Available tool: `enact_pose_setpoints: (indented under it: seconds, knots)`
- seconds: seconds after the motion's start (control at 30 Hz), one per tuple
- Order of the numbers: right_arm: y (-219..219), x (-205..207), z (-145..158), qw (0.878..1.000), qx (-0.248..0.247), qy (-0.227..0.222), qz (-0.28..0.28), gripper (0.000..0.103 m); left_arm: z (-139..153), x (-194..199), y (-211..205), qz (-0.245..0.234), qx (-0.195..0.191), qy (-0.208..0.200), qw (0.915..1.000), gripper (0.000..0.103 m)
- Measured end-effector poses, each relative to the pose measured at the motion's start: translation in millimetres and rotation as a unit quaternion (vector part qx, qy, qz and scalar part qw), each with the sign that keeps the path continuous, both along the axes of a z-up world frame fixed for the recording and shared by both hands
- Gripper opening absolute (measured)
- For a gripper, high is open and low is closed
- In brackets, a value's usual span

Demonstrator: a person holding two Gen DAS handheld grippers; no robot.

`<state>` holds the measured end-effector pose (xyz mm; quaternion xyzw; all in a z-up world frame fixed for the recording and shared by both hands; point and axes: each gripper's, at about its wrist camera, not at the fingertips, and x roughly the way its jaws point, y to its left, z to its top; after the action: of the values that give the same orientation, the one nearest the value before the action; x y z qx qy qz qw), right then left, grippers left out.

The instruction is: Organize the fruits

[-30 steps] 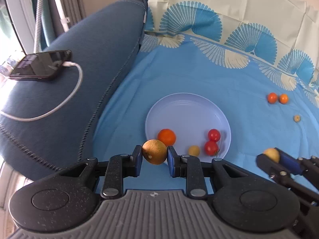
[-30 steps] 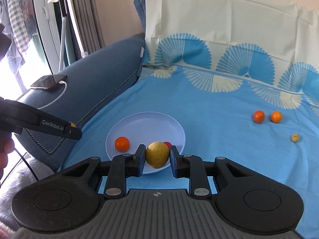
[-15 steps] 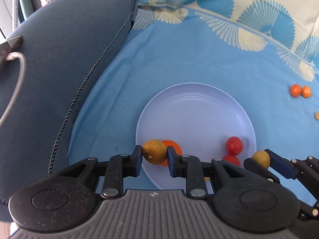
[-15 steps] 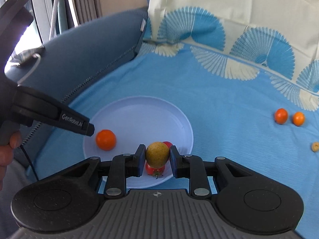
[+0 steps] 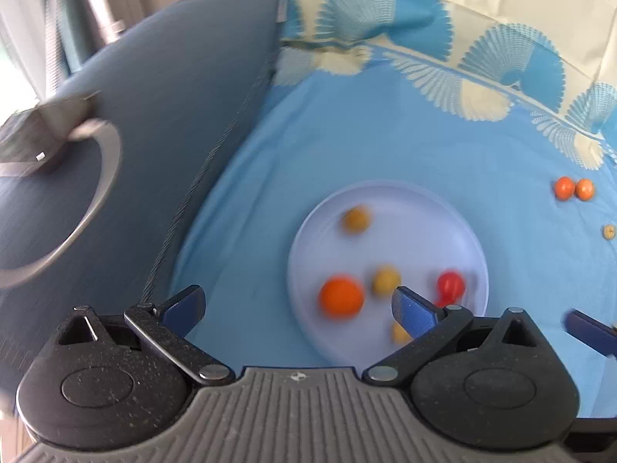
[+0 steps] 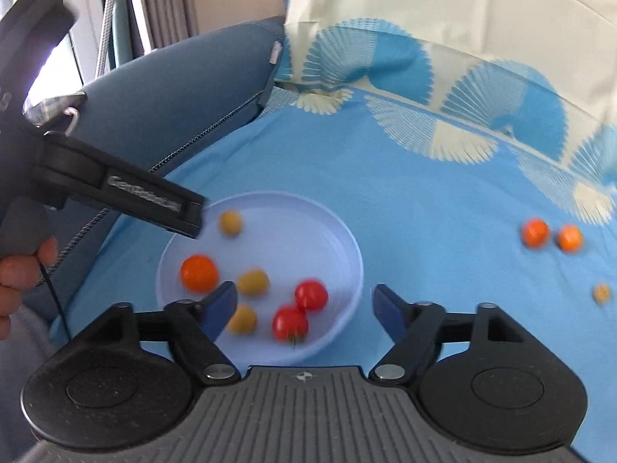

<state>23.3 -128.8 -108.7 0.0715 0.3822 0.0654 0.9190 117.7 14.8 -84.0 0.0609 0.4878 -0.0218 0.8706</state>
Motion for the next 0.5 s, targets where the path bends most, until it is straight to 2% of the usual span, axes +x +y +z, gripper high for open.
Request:
enact_pose_setpoints:
  seconds: [0.17,0.4,0.5]
  knots:
    - [6,-61,23,0.999,0.005,-0.011,-0.051,0.097,22,-62,19,0.026,-0.012,0.004,0.9996,0.103]
    - [13,-108,49,0.996,-0.005,-0.053,-0.067,0.101,45,-107,28,0.026,-0.001,-0.025,0.9994,0.103]
    - [17,-124,57,0.995,-0.007,-0.07,-0.068,0.102,56,-122,32,0.031,-0.008,-0.037,0.9988,0.103]
